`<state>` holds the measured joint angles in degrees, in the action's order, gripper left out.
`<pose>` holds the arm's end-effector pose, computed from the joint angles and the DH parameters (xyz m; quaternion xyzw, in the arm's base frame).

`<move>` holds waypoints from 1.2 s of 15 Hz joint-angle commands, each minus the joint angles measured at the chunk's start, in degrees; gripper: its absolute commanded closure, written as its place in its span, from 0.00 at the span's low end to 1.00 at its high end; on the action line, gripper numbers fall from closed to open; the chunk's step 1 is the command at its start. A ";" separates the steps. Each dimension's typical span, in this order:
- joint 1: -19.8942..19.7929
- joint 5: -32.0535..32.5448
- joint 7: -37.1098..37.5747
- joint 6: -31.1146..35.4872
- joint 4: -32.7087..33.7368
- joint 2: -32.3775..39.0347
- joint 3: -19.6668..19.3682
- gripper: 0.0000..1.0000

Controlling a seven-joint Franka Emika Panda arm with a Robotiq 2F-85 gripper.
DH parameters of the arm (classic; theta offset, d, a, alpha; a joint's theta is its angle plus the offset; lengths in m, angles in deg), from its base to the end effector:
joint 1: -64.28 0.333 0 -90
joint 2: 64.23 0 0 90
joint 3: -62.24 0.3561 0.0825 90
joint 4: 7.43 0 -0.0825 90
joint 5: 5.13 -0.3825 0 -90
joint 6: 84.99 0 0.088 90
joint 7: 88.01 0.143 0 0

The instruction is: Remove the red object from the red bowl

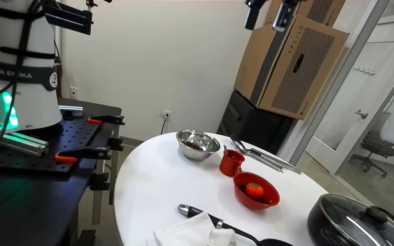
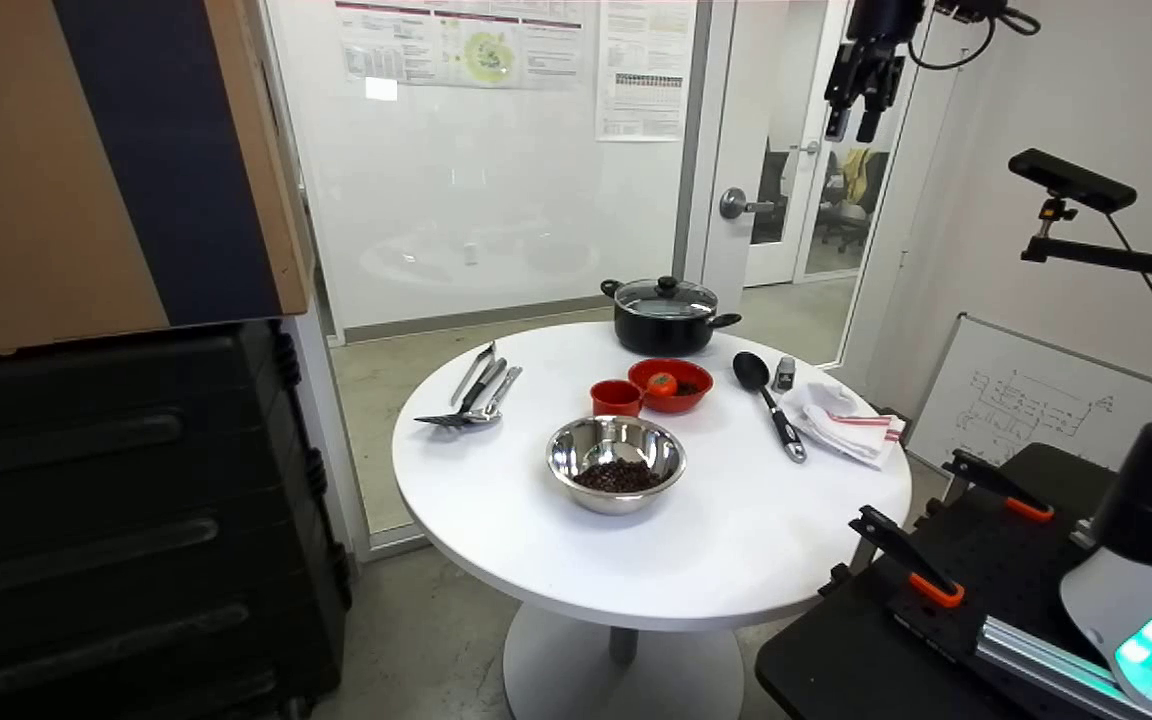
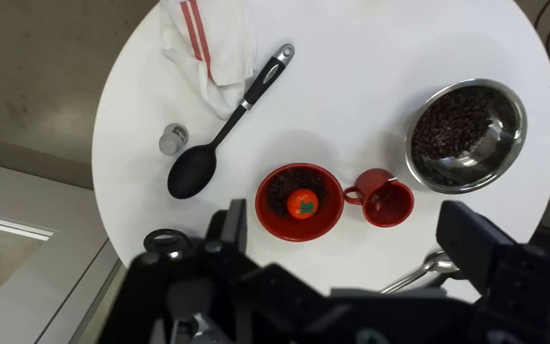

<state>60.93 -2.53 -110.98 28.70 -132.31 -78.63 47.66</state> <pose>0.4493 -0.1571 0.4998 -0.9981 -0.0556 -0.0264 0.0013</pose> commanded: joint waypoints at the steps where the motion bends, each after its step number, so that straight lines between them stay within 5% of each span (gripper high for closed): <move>1: -1.33 -1.57 2.96 4.74 9.35 14.53 0.99 0.00; 9: -3.29 -1.86 15.06 7.22 24.48 36.29 5.43 0.00; 18: -3.90 -0.53 16.56 6.72 25.18 37.54 6.05 0.00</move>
<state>57.81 -4.39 -95.49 35.17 -106.99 -41.16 52.58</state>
